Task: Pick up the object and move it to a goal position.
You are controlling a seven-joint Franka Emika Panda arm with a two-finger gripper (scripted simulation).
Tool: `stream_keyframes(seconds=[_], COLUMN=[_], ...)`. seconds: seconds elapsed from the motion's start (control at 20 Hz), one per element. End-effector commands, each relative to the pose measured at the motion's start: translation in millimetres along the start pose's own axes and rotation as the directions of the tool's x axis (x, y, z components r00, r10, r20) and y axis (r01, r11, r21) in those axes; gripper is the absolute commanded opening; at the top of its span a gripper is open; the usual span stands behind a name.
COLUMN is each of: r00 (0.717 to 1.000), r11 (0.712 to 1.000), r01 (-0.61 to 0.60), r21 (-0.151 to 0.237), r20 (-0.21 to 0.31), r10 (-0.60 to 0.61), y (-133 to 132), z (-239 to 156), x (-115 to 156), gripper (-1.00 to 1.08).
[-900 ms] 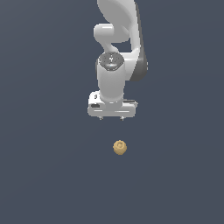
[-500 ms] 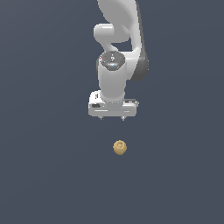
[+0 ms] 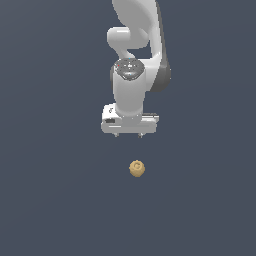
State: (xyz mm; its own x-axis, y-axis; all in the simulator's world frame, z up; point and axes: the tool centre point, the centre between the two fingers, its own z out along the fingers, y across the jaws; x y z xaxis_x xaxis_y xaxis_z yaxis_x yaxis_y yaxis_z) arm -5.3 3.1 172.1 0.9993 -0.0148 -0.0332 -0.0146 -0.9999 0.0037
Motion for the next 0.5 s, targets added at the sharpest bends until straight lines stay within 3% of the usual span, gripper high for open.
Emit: stream_keyframes(seconds=[0.0, 0.45], r00=[1.000, 0.991], r11=[1.000, 0.991], r01=[0.010, 0.136], r21=[-0.001, -0.008], r20=[0.000, -0.004], r10=[-0.010, -0.136], y=[-1, -7], z=[1, 13], x=[1, 19], gripper=[1.00, 1.00])
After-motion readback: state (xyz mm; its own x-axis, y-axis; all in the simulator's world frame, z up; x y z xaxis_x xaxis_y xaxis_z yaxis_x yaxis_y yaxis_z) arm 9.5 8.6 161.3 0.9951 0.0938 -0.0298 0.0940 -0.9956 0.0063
